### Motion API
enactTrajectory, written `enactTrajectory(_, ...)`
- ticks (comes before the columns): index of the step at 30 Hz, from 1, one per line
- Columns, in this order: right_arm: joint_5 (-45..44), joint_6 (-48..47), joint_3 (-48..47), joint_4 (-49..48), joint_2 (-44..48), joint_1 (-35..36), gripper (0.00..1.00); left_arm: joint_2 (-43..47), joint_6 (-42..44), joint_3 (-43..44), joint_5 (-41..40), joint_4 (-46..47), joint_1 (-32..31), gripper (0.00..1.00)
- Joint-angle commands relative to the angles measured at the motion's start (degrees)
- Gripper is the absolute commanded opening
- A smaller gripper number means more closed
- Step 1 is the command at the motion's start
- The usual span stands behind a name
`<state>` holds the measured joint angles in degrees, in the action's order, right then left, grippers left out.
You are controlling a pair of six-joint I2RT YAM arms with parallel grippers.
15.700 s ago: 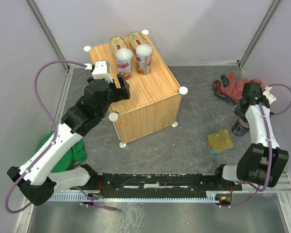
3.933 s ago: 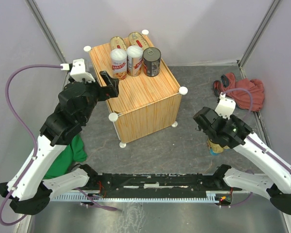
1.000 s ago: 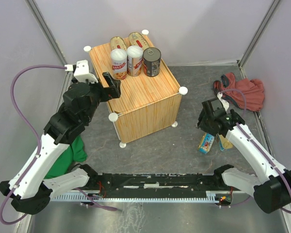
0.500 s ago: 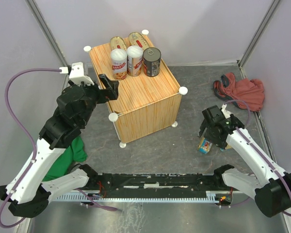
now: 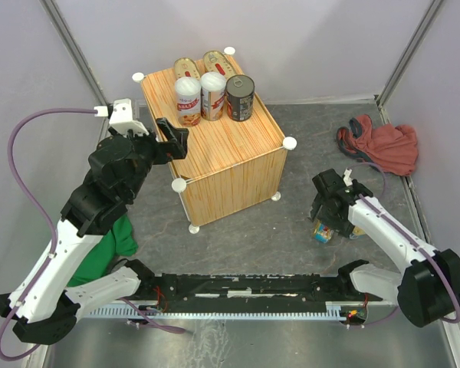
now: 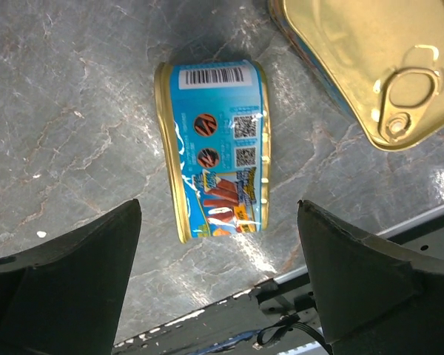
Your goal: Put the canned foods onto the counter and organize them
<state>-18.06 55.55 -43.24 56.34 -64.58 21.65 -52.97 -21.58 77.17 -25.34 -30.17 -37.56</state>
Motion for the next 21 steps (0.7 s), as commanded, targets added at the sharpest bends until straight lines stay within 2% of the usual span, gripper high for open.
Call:
enactTrajectory(1, -0.9, 1.0, 0.3, -4.3, -2.5, 0.1, 0.93, 0.8, -1.5, 0.5, 0.3, 0.7, 0.4, 0.99)
enactTrajectory(13, -0.1, 1.8, 4.7, -9.3, -5.7, 0.1, 0.80, 1.4, -1.0, 0.9, -0.6, -0.5, 0.4, 0.99)
enactTrajectory(21, 3.0, 0.3, 7.0, -12.1, -2.8, 0.1, 0.57, 1.7, -1.1, 1.1, -0.9, -0.8, 0.4, 0.99)
